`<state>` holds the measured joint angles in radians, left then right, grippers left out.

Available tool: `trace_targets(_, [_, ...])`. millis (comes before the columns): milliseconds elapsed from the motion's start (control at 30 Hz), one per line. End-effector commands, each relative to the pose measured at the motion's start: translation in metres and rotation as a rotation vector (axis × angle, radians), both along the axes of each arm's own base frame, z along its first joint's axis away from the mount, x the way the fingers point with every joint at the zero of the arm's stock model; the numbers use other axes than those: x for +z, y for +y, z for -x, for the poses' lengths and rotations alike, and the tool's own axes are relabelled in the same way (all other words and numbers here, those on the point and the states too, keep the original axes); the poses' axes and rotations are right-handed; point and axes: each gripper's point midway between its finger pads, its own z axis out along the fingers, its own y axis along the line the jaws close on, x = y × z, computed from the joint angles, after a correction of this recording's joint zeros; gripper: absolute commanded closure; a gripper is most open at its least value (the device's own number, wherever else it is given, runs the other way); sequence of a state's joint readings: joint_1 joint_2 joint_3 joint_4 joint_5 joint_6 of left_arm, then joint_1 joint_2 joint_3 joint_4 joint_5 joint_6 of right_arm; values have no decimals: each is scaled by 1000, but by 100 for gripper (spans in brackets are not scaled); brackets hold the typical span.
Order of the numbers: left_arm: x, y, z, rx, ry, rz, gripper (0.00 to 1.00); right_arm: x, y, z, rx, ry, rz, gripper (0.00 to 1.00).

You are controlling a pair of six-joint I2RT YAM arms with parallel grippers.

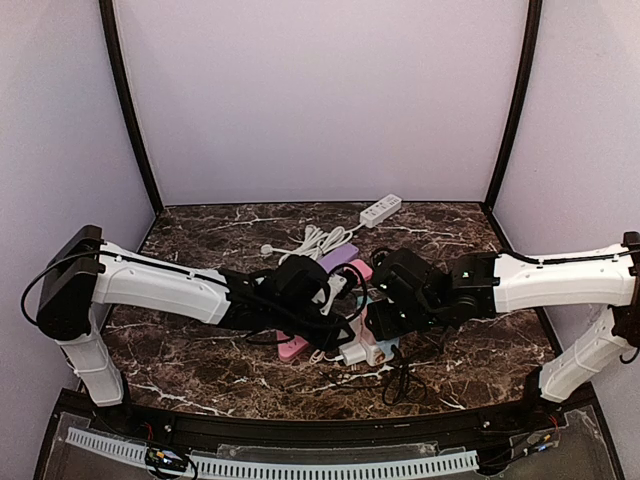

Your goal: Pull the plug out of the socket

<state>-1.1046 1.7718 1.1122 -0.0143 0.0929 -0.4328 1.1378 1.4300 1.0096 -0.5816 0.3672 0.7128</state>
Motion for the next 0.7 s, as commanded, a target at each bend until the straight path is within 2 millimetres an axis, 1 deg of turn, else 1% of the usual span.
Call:
trace_targets(0, [1, 2, 0, 1, -8, -32, 76, -1, 3, -1, 7, 1, -18, 86])
trace_targets(167, [2, 4, 2, -22, -18, -42, 90, -5, -2, 2, 36, -2, 8, 88])
trace_targets(233, [2, 4, 4, -41, -23, -42, 97, -3, -5, 2, 41, -7, 5, 90])
trace_targets(367, [2, 4, 9, -85, -31, -45, 99, -3, -10, 3, 49, -11, 7, 100])
trace_targets(667, [3, 6, 15, -197, -80, -90, 99, -2, -17, 10, 148, -32, 40, 100])
